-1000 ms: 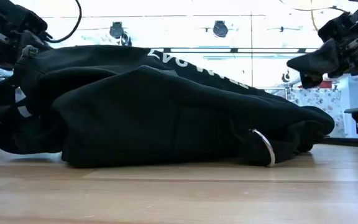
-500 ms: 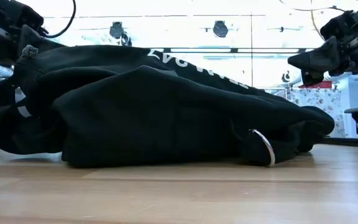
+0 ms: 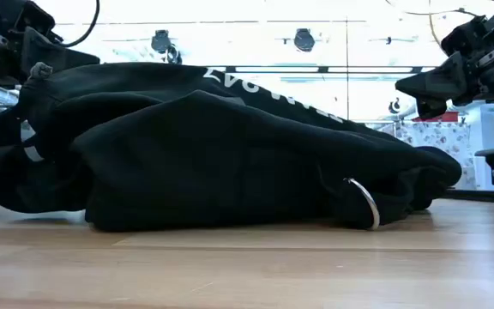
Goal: Unpack backpack
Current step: Return to Home Position
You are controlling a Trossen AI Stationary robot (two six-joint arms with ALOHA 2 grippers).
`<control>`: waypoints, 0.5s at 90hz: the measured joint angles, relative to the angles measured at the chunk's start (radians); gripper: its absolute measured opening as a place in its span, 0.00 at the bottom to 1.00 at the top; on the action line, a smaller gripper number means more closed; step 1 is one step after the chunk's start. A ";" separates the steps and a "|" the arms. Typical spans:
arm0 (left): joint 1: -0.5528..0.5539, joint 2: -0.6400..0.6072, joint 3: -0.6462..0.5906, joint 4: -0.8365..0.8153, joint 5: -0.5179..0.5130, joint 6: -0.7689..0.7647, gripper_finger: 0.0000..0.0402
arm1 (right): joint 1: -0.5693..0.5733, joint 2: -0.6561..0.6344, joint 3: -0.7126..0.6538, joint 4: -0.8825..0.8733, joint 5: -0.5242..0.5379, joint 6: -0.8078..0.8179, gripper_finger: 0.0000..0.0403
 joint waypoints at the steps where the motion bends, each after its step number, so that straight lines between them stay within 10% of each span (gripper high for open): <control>1: 0.000 0.000 0.000 0.000 0.000 0.000 0.00 | 0.000 0.000 0.000 0.000 0.000 0.001 0.00; 45: 0.000 0.000 0.000 0.004 0.017 -0.008 0.00 | 0.007 0.000 0.000 0.010 -0.078 0.006 0.00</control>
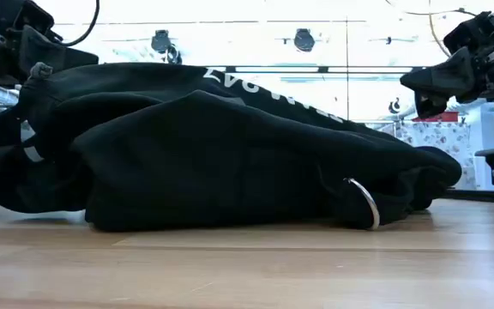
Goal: Unpack backpack
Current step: Return to Home Position
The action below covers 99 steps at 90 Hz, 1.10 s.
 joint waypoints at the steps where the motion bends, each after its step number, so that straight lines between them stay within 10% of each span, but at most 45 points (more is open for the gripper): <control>1: 0.000 0.000 0.000 0.000 0.000 -0.004 0.00 | 0.000 0.000 0.000 0.000 0.000 0.000 0.00; 99: -0.015 0.000 0.001 -0.011 -0.072 -0.018 0.00 | 0.136 0.000 0.000 0.001 0.231 0.053 0.00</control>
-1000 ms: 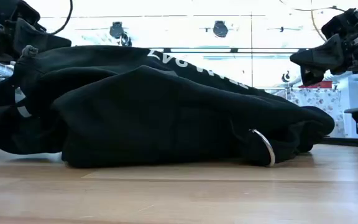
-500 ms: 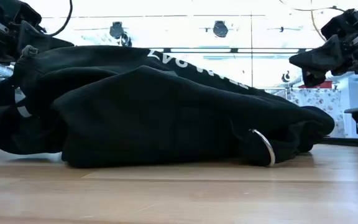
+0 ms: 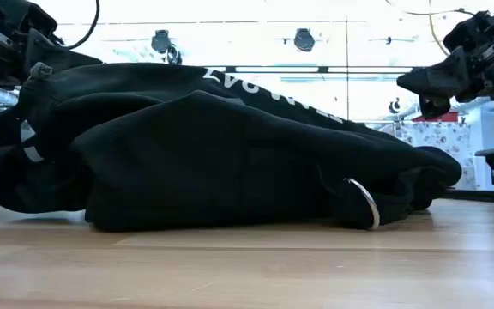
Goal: Unpack backpack
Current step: Return to Home Position
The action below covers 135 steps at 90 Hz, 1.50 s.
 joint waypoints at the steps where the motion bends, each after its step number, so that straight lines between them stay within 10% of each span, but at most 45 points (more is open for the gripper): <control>1: 0.000 0.000 0.000 0.000 0.000 0.000 0.00 | 0.000 0.000 0.000 -0.002 0.000 0.000 0.00; 135: 0.000 0.000 0.000 0.004 -0.001 0.000 0.00 | 0.000 0.003 0.000 -0.035 -0.001 0.026 0.00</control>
